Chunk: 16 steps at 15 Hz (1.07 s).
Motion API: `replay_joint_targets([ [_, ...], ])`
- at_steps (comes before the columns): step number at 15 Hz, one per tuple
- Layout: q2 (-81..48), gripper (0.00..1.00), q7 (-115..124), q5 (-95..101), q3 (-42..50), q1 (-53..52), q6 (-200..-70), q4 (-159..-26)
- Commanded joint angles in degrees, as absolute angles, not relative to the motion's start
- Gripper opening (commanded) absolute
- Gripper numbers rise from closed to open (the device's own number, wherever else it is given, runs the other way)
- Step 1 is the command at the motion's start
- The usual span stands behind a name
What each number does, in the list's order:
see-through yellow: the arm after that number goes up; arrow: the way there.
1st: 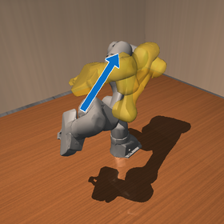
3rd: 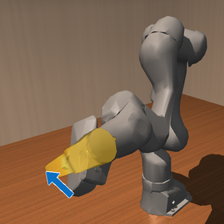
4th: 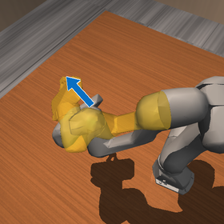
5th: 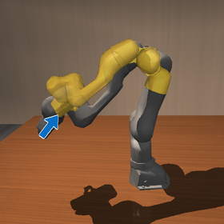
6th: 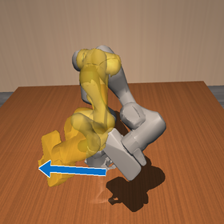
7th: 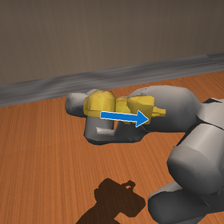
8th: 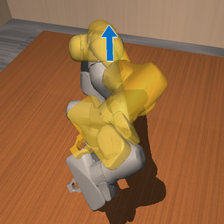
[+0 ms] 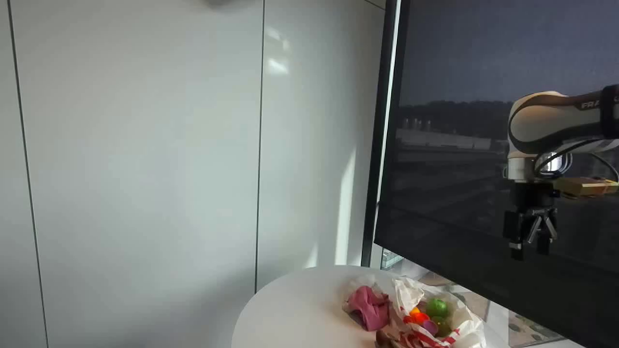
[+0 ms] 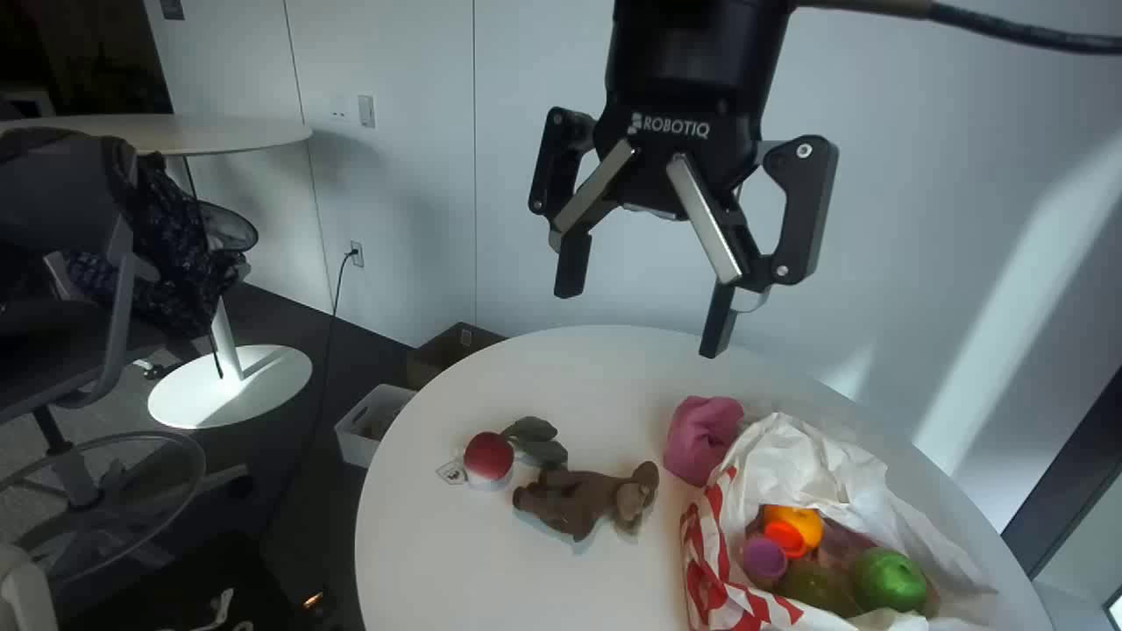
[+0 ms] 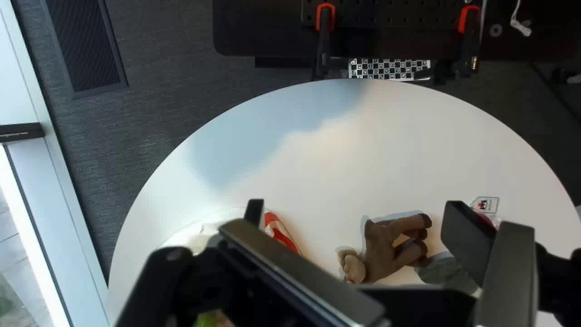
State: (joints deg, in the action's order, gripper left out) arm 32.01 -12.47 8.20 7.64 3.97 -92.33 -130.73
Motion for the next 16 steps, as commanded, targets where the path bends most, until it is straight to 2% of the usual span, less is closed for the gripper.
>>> replay_joint_targets([
  [1,32.00,1.00,-12.43,8.22,7.72,3.84,-92.18,-130.37],
  [10,30.24,1.00,-13.26,7.92,8.20,3.53,-93.17,-130.12],
  [13,23.99,1.00,-14.09,5.44,9.80,3.19,-98.76,-131.27],
  [16,15.23,1.00,-12.99,3.95,10.25,3.66,-111.32,-133.39],
])
